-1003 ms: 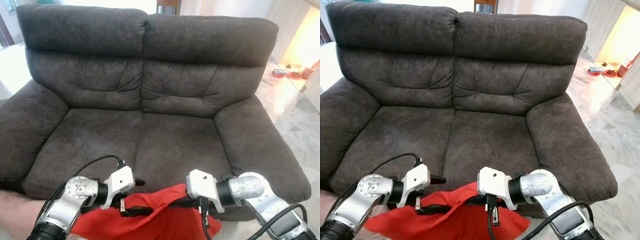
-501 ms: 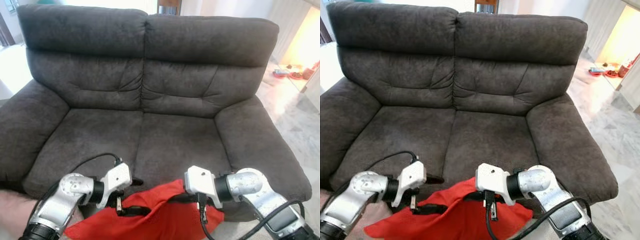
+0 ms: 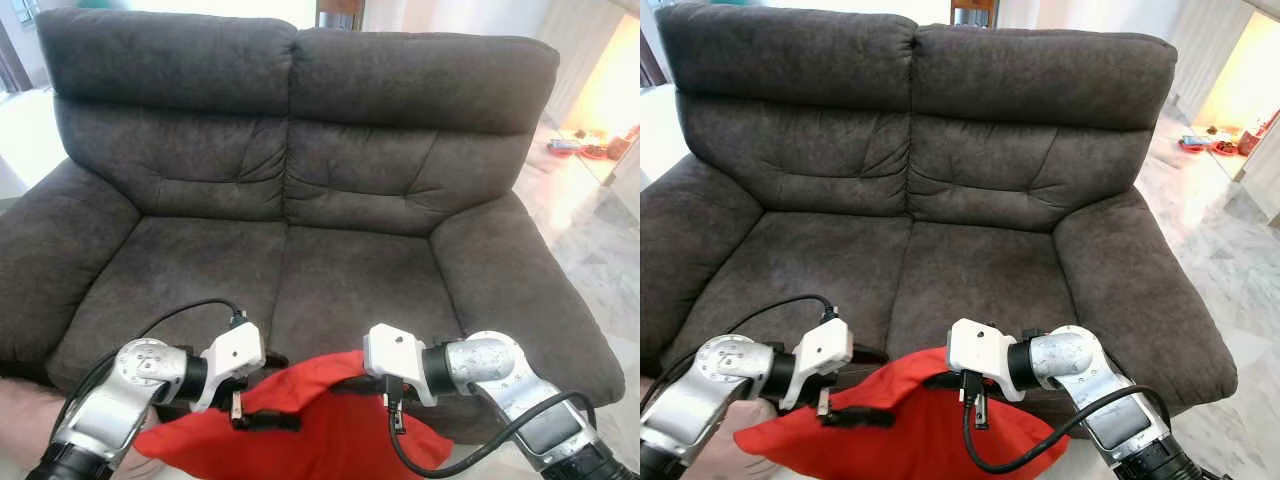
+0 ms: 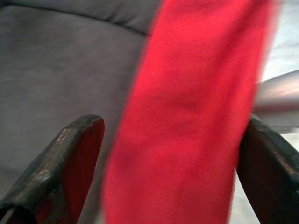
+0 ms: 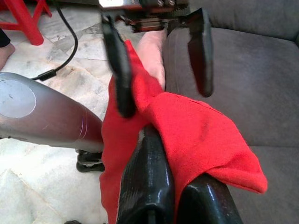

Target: Move the pillow to the sofa from floor

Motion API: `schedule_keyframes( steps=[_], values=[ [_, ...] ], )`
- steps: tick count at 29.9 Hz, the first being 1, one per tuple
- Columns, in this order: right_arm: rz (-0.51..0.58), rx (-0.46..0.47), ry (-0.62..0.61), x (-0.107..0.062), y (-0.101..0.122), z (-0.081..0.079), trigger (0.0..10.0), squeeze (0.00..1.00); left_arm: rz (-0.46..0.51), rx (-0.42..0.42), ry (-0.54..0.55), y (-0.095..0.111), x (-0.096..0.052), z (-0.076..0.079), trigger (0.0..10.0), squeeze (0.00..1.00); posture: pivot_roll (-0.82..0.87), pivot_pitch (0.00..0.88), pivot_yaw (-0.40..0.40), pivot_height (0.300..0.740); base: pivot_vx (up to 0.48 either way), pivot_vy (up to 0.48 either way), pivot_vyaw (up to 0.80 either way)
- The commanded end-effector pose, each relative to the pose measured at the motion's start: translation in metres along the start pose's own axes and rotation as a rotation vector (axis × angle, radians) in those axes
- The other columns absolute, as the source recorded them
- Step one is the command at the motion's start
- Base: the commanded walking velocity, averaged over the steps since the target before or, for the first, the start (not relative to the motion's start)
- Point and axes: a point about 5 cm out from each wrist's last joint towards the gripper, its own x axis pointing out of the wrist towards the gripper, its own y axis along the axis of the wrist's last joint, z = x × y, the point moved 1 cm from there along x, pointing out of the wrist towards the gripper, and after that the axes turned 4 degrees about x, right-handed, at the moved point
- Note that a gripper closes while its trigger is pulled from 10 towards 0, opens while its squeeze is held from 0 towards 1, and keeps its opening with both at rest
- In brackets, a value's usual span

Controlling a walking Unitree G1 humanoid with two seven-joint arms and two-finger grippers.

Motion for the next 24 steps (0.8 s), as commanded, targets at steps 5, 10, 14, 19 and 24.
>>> schedule_keyframes(
  steps=[5,10,14,19,24],
  values=[
    [0.086,-0.114,-0.015,-0.007,0.028,0.004,0.0,0.00,-0.006,-0.039,0.048,-0.013,0.006,-0.001,10.0,0.00,0.08,0.000,-0.094,0.726,0.000,0.000,0.00],
    [0.098,-0.122,-0.021,-0.008,0.032,0.005,0.0,0.00,-0.012,-0.126,-0.003,-0.029,0.008,0.013,10.0,0.00,0.08,0.000,-0.092,0.726,0.000,0.000,0.00],
    [0.103,-0.128,-0.025,-0.009,0.034,0.005,0.0,0.00,-0.085,-0.136,-0.042,-0.047,0.008,0.024,10.0,0.00,0.07,0.000,-0.092,0.726,0.000,0.000,0.00],
    [0.113,-0.140,-0.026,-0.012,0.038,0.006,0.0,0.00,-0.203,-0.074,-0.004,-0.068,0.004,0.026,10.0,0.00,0.07,0.000,-0.093,0.726,0.000,0.000,0.00],
    [0.112,-0.145,-0.027,-0.013,0.039,0.006,0.0,0.00,-0.209,-0.098,0.029,-0.076,0.005,0.029,10.0,0.00,0.07,0.001,-0.093,0.726,0.000,0.000,0.00]
  ],
)
